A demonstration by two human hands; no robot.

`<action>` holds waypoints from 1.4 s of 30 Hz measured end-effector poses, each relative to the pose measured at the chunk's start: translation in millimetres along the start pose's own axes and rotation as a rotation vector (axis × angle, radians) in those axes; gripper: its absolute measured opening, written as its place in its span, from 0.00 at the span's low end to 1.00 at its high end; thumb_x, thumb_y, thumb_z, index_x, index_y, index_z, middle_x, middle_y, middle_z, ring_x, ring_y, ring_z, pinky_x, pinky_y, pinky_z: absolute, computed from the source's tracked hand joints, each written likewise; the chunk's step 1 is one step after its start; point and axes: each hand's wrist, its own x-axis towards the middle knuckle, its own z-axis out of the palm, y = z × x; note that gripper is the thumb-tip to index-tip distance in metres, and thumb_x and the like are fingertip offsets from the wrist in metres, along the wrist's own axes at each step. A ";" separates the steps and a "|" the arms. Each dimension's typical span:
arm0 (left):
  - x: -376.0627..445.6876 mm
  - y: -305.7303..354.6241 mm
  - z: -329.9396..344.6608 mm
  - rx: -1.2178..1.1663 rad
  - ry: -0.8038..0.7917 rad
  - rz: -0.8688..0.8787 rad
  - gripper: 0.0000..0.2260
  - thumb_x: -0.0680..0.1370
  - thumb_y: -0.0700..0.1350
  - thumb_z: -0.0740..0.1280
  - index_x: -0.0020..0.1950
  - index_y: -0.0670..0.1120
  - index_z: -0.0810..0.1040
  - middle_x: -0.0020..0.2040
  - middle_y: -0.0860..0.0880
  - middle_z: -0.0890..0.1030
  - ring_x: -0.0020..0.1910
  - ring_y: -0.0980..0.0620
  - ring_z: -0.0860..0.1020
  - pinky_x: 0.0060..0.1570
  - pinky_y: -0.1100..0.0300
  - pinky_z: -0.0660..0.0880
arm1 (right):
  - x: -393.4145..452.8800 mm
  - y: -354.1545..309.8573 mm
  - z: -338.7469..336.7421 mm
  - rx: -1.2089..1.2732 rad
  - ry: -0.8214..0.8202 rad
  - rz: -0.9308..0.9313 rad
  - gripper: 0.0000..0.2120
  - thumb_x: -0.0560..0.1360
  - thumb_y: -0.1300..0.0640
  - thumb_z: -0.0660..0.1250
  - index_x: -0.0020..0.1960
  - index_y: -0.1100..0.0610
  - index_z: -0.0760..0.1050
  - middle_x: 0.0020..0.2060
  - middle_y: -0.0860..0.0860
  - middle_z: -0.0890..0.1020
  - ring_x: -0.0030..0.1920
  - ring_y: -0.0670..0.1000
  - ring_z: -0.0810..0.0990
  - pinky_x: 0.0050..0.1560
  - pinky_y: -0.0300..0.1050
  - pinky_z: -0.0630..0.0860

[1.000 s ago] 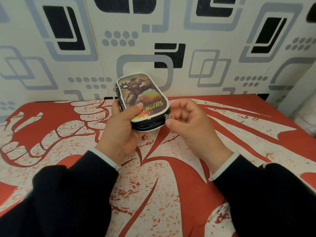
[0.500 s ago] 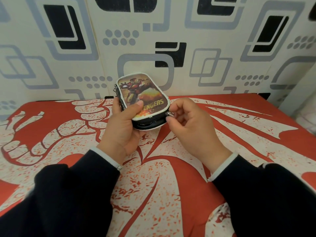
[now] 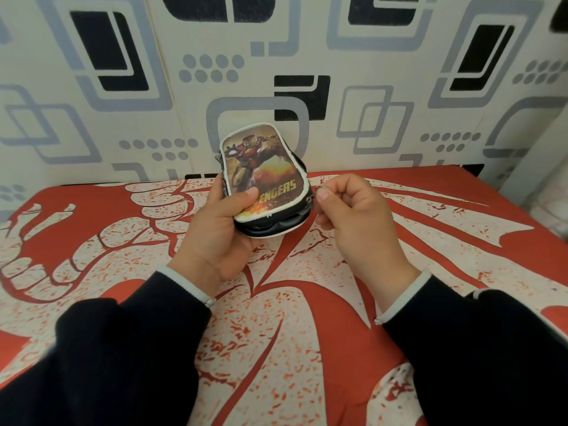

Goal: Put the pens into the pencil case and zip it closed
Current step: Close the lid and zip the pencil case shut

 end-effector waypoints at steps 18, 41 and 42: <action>-3.3 0.0 1.5 0.067 -0.164 -0.100 0.28 0.69 0.36 0.63 0.69 0.48 0.67 0.65 0.41 0.76 0.59 0.41 0.78 0.49 0.47 0.79 | 8.5 8.9 -3.0 0.086 0.104 0.081 0.07 0.69 0.51 0.63 0.33 0.43 0.75 0.30 0.45 0.77 0.30 0.44 0.72 0.32 0.41 0.70; -6.3 -1.8 1.5 0.050 -0.290 -0.154 0.28 0.68 0.37 0.66 0.67 0.48 0.69 0.58 0.44 0.81 0.54 0.45 0.81 0.45 0.54 0.79 | 12.4 10.9 -7.5 0.213 0.070 0.114 0.07 0.69 0.51 0.62 0.33 0.46 0.76 0.38 0.49 0.80 0.42 0.54 0.78 0.46 0.56 0.77; -6.5 -1.8 1.1 0.057 -0.282 -0.149 0.27 0.68 0.36 0.65 0.68 0.48 0.69 0.59 0.44 0.81 0.54 0.45 0.81 0.45 0.54 0.79 | 12.4 10.8 -7.2 0.259 0.040 0.123 0.07 0.69 0.52 0.62 0.34 0.47 0.76 0.39 0.47 0.82 0.43 0.53 0.79 0.48 0.56 0.77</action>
